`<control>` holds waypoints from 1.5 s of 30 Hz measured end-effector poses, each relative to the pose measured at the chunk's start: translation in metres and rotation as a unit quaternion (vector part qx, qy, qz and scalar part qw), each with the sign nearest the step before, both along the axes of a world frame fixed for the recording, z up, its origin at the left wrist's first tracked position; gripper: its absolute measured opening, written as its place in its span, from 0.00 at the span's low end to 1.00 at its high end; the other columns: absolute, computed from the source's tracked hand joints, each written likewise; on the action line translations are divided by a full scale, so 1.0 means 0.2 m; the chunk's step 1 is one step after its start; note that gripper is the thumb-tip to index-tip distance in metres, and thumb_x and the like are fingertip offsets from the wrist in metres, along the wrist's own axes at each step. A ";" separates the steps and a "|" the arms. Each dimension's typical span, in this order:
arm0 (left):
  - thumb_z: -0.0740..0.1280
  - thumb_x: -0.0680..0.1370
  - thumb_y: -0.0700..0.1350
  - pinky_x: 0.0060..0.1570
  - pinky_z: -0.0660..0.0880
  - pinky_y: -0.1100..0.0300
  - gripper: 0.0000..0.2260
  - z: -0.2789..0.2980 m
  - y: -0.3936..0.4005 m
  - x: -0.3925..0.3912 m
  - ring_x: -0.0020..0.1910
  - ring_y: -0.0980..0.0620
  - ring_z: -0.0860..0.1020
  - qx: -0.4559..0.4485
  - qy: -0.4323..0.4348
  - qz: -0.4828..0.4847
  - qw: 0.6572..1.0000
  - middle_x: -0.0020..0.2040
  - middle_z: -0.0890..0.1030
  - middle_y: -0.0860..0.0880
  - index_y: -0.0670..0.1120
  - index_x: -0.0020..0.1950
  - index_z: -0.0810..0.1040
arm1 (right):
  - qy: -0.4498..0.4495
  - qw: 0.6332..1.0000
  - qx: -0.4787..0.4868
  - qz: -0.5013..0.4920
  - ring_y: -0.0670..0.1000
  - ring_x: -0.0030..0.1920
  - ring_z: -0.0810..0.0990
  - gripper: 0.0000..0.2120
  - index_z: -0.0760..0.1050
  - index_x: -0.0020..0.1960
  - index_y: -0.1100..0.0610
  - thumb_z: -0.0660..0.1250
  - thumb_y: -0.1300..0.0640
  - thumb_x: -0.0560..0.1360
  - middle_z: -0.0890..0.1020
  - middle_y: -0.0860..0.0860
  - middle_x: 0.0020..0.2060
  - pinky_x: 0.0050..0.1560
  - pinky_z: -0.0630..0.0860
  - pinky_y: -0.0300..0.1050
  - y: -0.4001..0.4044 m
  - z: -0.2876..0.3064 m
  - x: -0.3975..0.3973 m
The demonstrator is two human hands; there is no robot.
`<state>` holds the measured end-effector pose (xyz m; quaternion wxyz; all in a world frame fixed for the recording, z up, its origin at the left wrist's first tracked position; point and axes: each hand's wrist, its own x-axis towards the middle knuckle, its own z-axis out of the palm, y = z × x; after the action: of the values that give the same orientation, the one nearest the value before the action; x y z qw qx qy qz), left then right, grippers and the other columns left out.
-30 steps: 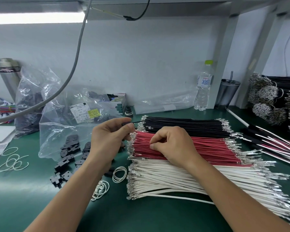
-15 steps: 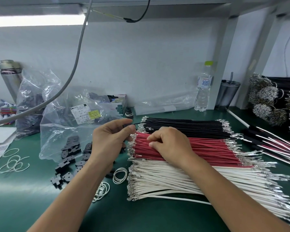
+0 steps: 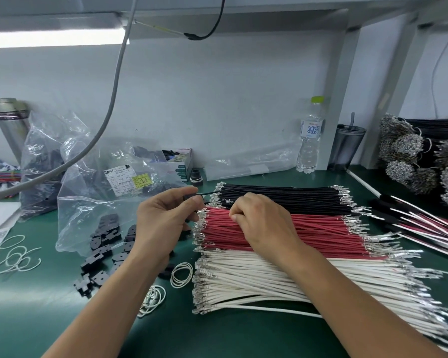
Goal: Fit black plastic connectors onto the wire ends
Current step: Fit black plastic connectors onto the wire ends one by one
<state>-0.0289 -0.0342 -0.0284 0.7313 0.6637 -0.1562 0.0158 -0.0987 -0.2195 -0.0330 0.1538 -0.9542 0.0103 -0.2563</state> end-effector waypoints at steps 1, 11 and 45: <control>0.77 0.75 0.42 0.31 0.78 0.65 0.06 0.00 0.00 0.00 0.34 0.54 0.82 -0.003 0.001 0.001 1.000 0.42 0.88 0.45 0.48 0.51 0.88 | -0.012 1.000 0.007 0.007 0.44 0.50 0.77 0.05 0.79 0.53 0.47 0.64 0.52 0.82 0.79 0.40 0.47 0.44 0.68 0.40 -0.01 0.02 -0.01; 0.76 0.69 0.45 0.27 0.74 0.62 0.14 0.03 0.01 -0.02 0.30 0.51 0.78 -0.056 0.073 -0.137 0.986 0.43 0.86 0.38 0.40 0.52 0.87 | -0.112 0.987 0.099 0.061 0.42 0.44 0.77 0.02 0.83 0.48 0.44 0.72 0.51 0.77 0.76 0.39 0.43 0.43 0.75 0.41 -0.04 0.08 -0.14; 0.73 0.74 0.43 0.30 0.77 0.63 0.10 0.04 0.04 -0.03 0.28 0.52 0.78 -0.079 0.148 -0.282 0.945 0.38 0.85 0.41 0.40 0.51 0.87 | -0.217 0.964 0.111 0.102 0.46 0.39 0.78 0.05 0.87 0.49 0.53 0.75 0.58 0.74 0.78 0.44 0.39 0.39 0.77 0.41 0.00 0.06 -0.19</control>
<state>-0.0348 -0.0271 -0.0209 0.7707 0.5278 -0.2256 -0.2768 -0.1361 -0.2198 -0.0208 0.2824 -0.8486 -0.0926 -0.4377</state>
